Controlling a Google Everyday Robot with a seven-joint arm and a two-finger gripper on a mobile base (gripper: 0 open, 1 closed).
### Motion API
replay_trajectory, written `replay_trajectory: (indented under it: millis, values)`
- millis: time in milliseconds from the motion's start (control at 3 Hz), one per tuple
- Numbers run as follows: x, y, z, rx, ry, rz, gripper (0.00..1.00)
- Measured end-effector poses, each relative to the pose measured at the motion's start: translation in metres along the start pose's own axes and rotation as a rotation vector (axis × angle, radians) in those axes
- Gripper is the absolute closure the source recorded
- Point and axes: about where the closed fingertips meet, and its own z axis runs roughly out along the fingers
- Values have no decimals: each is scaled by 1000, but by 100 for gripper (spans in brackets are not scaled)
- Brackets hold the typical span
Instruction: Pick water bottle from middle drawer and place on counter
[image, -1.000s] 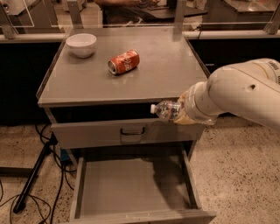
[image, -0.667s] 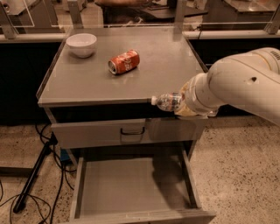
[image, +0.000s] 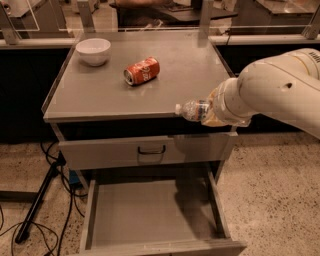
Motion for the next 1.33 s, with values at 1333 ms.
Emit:
replay_trajectory:
  millis: [1333]
  values:
    - [2,-101,24,148,35,-42,100]
